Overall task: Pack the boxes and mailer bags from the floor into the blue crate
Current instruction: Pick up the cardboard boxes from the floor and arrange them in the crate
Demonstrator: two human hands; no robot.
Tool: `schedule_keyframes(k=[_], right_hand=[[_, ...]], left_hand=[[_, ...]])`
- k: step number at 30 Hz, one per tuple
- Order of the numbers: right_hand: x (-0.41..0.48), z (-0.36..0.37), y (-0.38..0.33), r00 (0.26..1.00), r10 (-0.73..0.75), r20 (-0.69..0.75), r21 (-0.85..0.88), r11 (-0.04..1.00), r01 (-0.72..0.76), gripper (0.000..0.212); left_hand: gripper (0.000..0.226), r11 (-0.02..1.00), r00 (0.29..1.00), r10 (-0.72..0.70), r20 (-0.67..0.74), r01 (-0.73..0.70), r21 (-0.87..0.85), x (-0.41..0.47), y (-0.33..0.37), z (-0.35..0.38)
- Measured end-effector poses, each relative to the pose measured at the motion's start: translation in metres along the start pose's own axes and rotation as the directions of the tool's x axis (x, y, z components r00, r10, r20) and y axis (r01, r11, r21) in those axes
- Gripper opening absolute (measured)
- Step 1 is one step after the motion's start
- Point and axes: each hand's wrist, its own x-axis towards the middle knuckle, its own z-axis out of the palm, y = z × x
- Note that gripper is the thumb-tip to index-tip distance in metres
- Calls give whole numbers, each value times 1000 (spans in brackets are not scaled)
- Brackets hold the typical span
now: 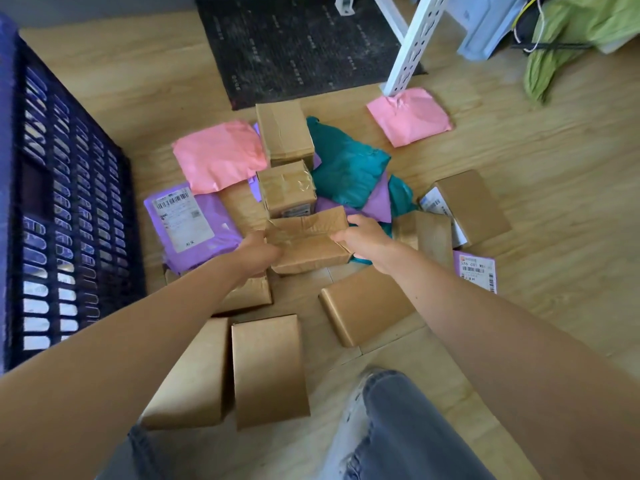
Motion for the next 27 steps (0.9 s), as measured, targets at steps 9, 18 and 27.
schedule_keyframes(k=[9, 18, 27], right_hand=[[-43, -21, -21, 1000, 0, -2, 30, 1000, 0, 46], [-125, -42, -83, 981, -167, -94, 51, 984, 172, 42], [-212, -18, -155, 922, -381, -68, 108, 916, 386, 72]], left_hand=[[19, 1000, 998, 13, 53, -13, -4, -35, 27, -18], [16, 988, 989, 132, -67, -137, -70, -129, 87, -70], [21, 946, 938, 249, -241, -289, -149, -241, 106, -151]])
